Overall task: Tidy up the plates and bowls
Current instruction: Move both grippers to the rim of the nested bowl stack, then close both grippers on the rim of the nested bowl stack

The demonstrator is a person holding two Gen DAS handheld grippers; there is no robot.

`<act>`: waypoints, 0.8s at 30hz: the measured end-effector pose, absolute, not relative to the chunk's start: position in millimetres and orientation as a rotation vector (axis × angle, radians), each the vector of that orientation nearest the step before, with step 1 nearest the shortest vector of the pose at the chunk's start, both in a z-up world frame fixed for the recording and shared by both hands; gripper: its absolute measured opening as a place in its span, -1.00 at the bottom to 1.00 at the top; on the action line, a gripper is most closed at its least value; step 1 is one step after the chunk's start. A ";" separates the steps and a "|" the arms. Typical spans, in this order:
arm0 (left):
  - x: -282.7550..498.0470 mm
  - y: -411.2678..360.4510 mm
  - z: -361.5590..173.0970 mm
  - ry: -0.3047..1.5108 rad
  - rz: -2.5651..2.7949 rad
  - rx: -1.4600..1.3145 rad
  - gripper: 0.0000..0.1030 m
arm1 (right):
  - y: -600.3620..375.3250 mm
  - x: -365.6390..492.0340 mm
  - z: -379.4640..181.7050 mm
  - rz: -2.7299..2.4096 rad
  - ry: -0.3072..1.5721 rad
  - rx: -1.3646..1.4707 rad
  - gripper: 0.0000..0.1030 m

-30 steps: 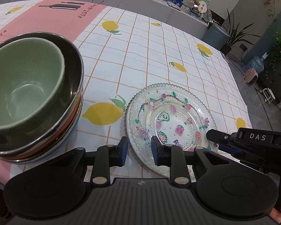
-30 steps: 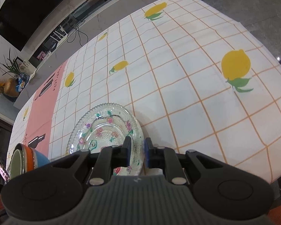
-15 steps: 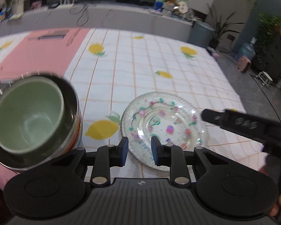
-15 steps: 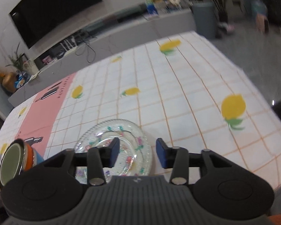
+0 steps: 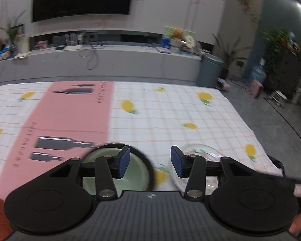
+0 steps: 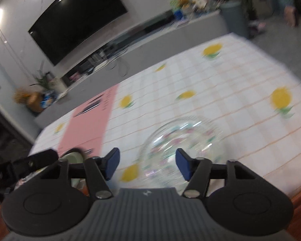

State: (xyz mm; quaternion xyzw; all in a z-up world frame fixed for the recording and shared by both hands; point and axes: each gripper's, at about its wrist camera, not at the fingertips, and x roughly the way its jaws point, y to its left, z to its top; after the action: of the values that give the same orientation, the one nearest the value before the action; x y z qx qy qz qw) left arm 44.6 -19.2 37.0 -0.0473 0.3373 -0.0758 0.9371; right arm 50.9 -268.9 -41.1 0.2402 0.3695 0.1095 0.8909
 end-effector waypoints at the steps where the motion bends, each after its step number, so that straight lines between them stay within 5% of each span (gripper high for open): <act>1: 46.2 -10.7 38.3 0.683 -0.136 -0.107 0.10 | -260.3 51.1 -41.2 0.250 0.782 0.510 0.31; 8: 56.7 36.6 26.0 0.687 -0.028 -0.166 0.40 | -200.8 57.0 -41.4 0.350 0.844 0.482 0.39; 24: 80.0 94.7 -47.3 0.887 -0.069 -0.467 0.43 | -178.9 84.1 -77.6 0.294 1.035 0.641 0.45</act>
State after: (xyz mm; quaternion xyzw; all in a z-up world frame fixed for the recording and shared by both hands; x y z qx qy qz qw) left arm 80.0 94.7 -47.3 -0.2236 0.4250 -0.0330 0.8765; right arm 84.1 -178.9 -77.6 0.2998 0.4845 0.1376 0.8102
